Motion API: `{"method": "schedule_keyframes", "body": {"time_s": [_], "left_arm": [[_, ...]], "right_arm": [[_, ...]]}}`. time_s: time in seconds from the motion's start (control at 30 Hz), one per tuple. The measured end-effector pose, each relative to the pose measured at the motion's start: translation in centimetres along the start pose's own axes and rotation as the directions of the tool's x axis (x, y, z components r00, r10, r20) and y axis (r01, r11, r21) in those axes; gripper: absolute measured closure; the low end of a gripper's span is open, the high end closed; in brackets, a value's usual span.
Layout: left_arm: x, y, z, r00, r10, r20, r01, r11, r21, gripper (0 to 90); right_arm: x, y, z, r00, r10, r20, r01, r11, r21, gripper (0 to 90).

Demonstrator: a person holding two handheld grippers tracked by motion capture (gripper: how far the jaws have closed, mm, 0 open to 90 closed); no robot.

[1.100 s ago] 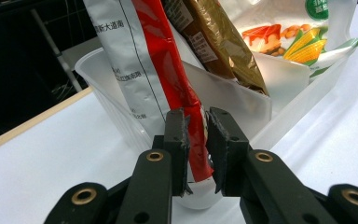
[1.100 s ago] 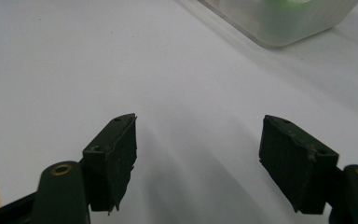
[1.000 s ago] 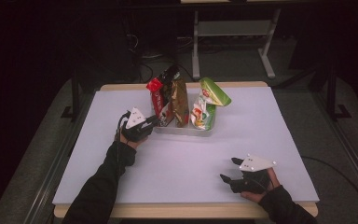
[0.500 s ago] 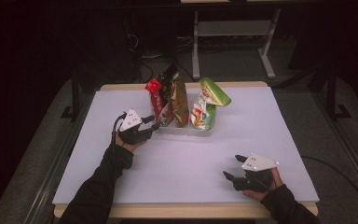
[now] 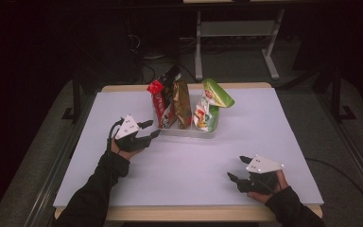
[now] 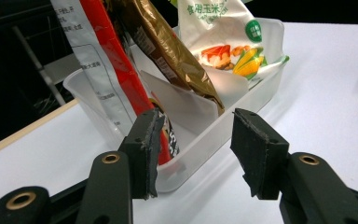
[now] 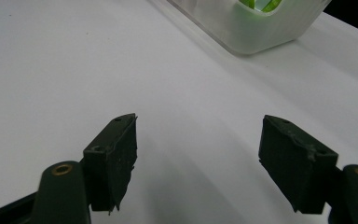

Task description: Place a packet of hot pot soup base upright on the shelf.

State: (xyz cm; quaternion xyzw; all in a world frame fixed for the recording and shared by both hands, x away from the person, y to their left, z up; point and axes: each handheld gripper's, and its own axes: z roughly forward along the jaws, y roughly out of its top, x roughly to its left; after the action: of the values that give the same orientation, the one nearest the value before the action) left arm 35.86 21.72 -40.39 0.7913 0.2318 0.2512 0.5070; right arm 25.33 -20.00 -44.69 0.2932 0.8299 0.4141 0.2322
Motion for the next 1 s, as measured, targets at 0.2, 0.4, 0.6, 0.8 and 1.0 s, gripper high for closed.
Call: {"method": "schedule_keyframes", "body": {"time_s": [0.2,0.4,0.6,0.8,1.0], "left_arm": [[-0.1,-0.1,-1.0,1.0,0.007,0.0,-0.007,1.0,-0.003,50.3],[-0.1,-0.2,-1.8,0.9998,0.016,-0.008,-0.016,0.9999,-0.003,47.9],[-0.1,-0.5,-2.2,0.9997,0.023,-0.011,-0.023,0.9997,0.008,44.5],[-0.1,-0.6,-2.4,0.9997,0.02,-0.012,-0.02,0.9998,0.006,40.7],[-0.3,-0.5,-2.5,0.9996,0.025,-0.009,-0.025,0.9997,0.003,38.4]], "right_arm": [[0.0,0.0,-0.1,1.0,0.0,0.002,0.0,1.0,-0.002,26.9],[-0.1,0.1,-0.1,1.0,-0.003,0.007,0.003,1.0,-0.003,26.9],[-0.1,0.1,-0.1,0.9999,-0.002,0.011,0.002,1.0,-0.003,26.8],[-0.3,0.1,-0.3,0.9998,-0.003,0.02,0.003,1.0,-0.005,26.6],[-0.5,0.1,-0.5,0.9995,-0.002,0.031,0.002,1.0,-0.008,26.5]]}}
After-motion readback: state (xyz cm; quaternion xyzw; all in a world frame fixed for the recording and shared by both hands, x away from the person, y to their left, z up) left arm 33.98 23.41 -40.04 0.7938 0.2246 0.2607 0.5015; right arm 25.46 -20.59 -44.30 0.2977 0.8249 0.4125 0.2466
